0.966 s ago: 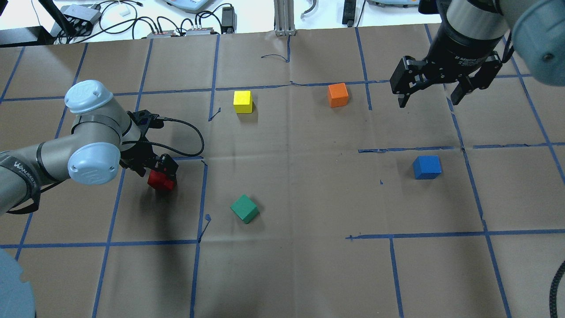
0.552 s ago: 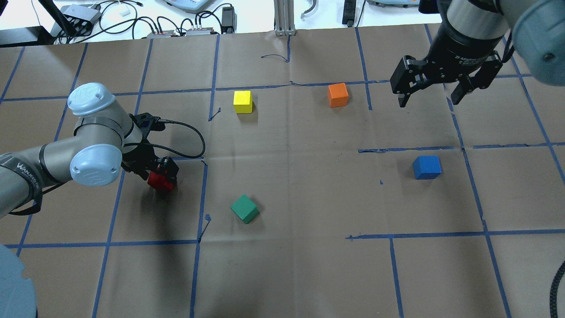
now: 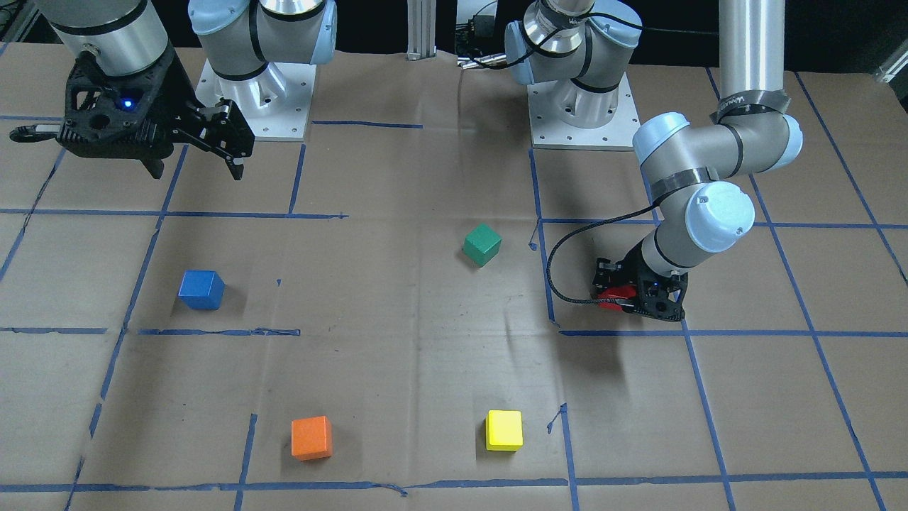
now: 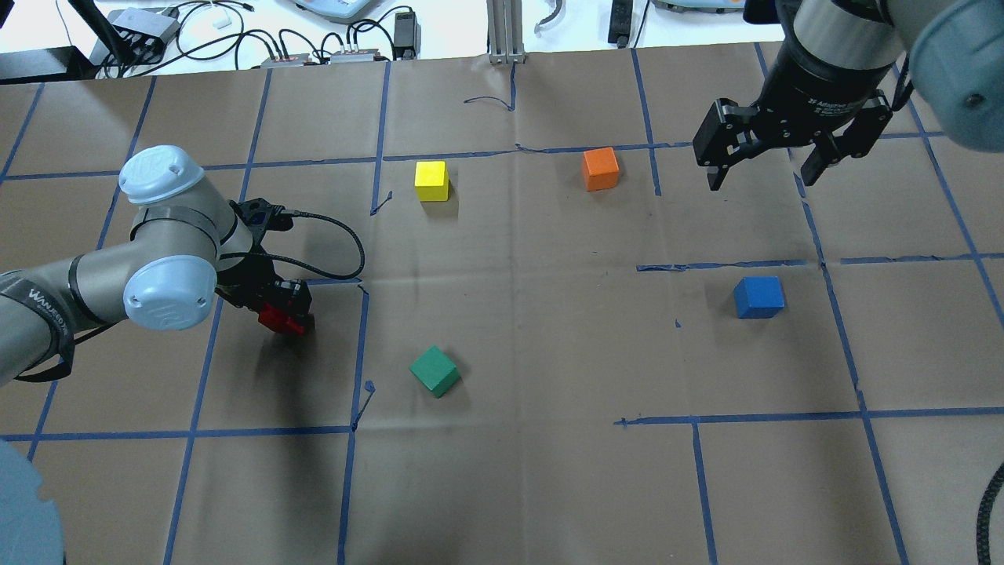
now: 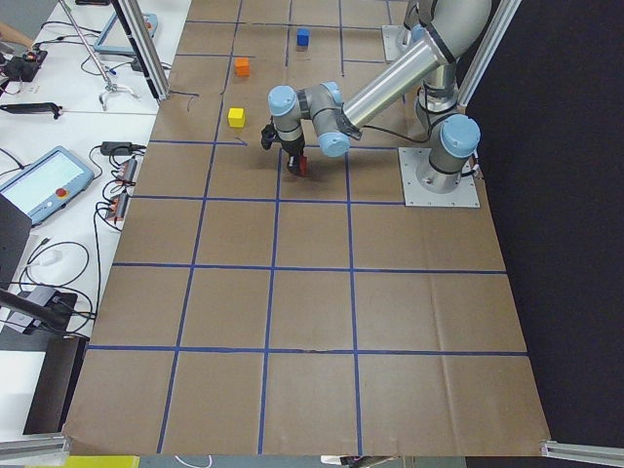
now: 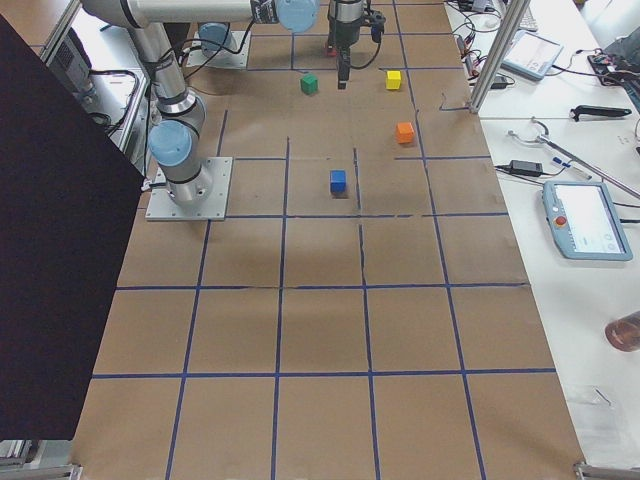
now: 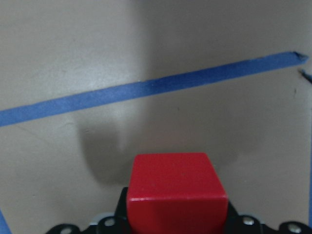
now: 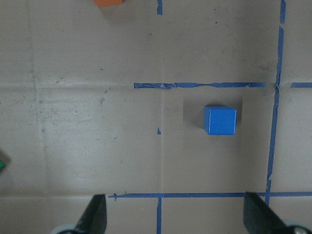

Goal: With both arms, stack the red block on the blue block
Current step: 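Lift the red cube with the left gripper and carry it toward the table center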

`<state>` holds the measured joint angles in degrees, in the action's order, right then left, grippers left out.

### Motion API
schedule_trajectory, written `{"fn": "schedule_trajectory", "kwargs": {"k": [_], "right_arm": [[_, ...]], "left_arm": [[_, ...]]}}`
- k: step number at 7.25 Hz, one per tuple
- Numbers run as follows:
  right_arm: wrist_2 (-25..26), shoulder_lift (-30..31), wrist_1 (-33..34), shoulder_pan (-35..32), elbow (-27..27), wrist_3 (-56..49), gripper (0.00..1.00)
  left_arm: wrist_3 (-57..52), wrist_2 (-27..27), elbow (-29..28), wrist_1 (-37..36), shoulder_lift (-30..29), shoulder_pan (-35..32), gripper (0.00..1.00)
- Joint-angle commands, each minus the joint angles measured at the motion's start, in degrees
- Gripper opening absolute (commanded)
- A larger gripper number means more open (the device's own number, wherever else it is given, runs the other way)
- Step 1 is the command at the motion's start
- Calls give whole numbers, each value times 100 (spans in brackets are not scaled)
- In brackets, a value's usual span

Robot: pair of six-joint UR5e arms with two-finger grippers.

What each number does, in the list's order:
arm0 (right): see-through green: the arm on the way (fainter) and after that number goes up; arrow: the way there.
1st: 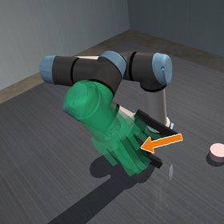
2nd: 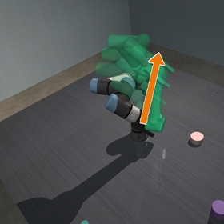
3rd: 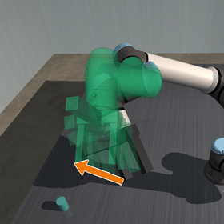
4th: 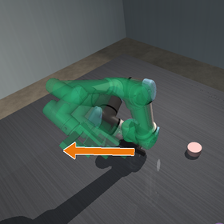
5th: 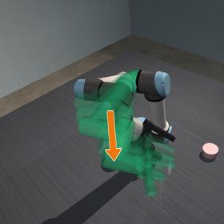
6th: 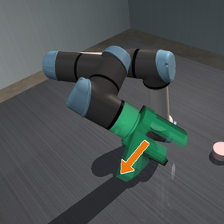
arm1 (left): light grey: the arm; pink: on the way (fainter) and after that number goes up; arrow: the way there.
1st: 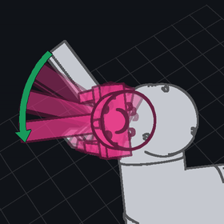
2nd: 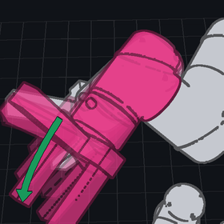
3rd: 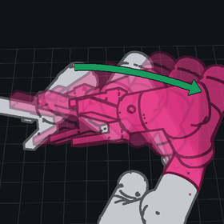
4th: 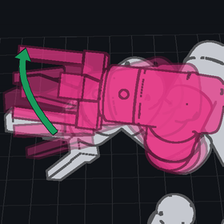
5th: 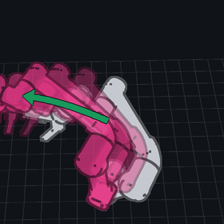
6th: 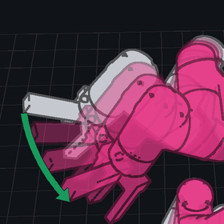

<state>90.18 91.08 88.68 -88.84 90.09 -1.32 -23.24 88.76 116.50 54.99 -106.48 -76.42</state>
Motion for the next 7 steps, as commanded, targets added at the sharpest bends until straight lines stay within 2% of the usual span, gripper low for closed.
{"fn": "schedule_trajectory", "kwargs": {"k": [1,3,4,6,7], "right_arm": [[0,-3,0,-1,0,0,100],[0,-3,0,-1,0,0,100],[0,-3,0,7,0,0,100],[0,-3,0,7,0,0,100],[0,-3,0,-1,0,0,100]], "left_arm": [[990,-288,-310,90,197,-571,14],[2325,-306,-1064,448,67,-1573,14],[2872,-306,-1642,790,-160,-2013,14],[3709,-254,-2768,1065,-940,-2866,14],[3817,-228,-3104,1040,-1432,-3087,15]]}}
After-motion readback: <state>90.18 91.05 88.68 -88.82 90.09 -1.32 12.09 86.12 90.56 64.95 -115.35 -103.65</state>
